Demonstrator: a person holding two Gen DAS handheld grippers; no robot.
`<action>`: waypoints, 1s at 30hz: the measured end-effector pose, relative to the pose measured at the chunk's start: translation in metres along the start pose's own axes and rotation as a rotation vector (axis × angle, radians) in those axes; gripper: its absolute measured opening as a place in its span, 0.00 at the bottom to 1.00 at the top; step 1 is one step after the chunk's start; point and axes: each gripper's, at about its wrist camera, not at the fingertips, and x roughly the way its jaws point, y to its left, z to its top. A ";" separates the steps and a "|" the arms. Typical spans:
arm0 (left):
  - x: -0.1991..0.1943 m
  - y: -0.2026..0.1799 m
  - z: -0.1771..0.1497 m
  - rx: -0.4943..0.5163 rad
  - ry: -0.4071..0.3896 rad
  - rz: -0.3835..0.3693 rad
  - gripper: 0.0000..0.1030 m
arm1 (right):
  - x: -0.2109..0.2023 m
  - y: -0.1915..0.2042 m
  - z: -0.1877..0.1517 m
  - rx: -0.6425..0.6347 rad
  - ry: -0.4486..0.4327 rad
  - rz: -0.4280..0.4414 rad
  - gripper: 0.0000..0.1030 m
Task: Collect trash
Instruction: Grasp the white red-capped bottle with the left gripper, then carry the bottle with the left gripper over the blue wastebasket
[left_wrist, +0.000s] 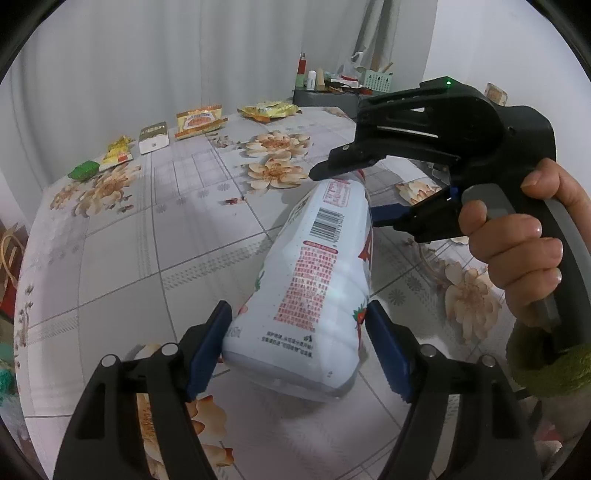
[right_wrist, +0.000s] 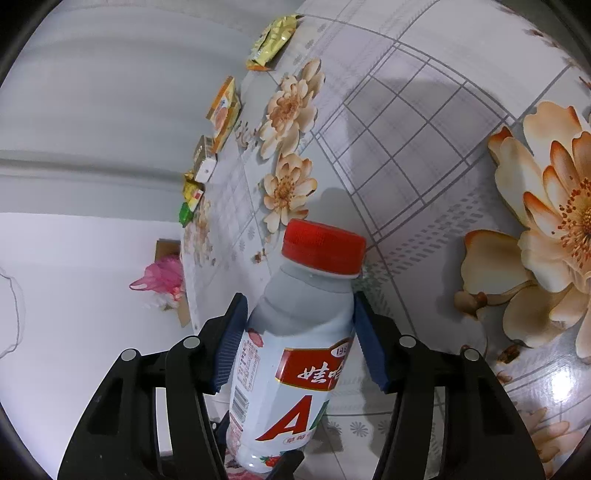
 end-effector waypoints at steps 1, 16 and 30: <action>-0.001 -0.001 0.000 0.003 -0.003 0.003 0.70 | -0.002 0.000 0.000 -0.003 -0.003 0.007 0.53; -0.018 -0.014 0.005 0.050 -0.059 0.023 0.70 | -0.028 0.006 -0.006 -0.012 -0.047 0.065 0.52; -0.054 -0.094 0.021 0.229 -0.133 -0.009 0.70 | -0.130 -0.035 -0.031 0.050 -0.250 0.192 0.52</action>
